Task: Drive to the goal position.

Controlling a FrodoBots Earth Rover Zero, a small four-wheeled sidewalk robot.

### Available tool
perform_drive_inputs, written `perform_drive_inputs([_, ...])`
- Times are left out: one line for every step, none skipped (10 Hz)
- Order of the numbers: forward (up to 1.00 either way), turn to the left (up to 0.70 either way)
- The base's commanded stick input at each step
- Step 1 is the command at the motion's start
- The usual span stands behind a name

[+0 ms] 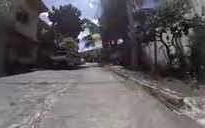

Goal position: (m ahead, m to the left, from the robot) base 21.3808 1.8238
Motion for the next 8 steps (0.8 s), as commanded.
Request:
perform_drive_inputs([1.00,0.07])
perform_drive_inputs([1.00,0.06])
perform_drive_inputs([1.00,0.12])
perform_drive_inputs([1.00,0.14])
perform_drive_inputs([1.00,0.12])
perform_drive_inputs([1.00,0.14])
perform_drive_inputs([1.00,0.02])
perform_drive_inputs([1.00,0.00])
